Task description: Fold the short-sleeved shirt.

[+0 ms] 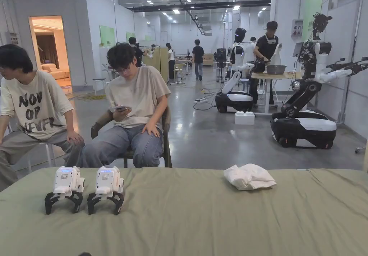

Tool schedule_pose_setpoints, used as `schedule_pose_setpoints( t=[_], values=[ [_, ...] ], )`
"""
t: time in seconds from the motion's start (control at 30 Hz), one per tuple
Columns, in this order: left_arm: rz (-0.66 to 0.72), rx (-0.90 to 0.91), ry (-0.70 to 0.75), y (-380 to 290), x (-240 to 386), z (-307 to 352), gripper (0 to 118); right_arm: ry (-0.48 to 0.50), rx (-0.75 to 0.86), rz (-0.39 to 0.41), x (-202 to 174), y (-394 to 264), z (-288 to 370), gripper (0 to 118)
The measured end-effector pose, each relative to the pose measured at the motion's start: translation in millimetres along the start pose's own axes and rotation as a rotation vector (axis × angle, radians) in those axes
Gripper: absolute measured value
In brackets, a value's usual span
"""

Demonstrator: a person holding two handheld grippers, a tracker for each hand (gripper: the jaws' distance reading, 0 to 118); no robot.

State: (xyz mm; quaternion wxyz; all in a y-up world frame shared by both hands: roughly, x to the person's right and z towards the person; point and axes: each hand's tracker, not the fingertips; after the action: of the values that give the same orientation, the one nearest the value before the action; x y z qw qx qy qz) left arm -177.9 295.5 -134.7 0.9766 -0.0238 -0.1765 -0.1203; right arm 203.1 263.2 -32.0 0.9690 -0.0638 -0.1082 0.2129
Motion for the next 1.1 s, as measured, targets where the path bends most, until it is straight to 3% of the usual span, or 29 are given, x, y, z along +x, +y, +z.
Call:
schedule_pose_setpoints(
  t=[0.07,0.13,0.2,0.33,0.67,0.83,1.1],
  values=[
    [0.215,0.014,-0.042,-2,-15,3,0,0.026,0.01,-0.264,9,-4,2,2],
    [0.203,0.021,0.011,-8,-7,5,0,0.123,0.014,-0.497,18,-11,2,2],
    [0.152,0.028,0.026,-11,-3,8,0,0.121,0.019,-0.596,17,-12,2,2],
    [0.135,0.04,-0.01,-9,4,9,0,0.088,0.015,-0.521,12,-7,-1,1],
    [0.11,0.015,0.013,-16,0,7,0,0.108,0.007,-0.487,-4,-6,-5,1],
    [0.196,-0.007,0.018,-28,-20,8,0,0.149,-0.008,-0.467,-19,-7,-13,1],
    [0.224,-0.062,0.225,-52,-65,44,0,0.33,-0.015,-0.488,-73,5,-50,1]
  ],
)
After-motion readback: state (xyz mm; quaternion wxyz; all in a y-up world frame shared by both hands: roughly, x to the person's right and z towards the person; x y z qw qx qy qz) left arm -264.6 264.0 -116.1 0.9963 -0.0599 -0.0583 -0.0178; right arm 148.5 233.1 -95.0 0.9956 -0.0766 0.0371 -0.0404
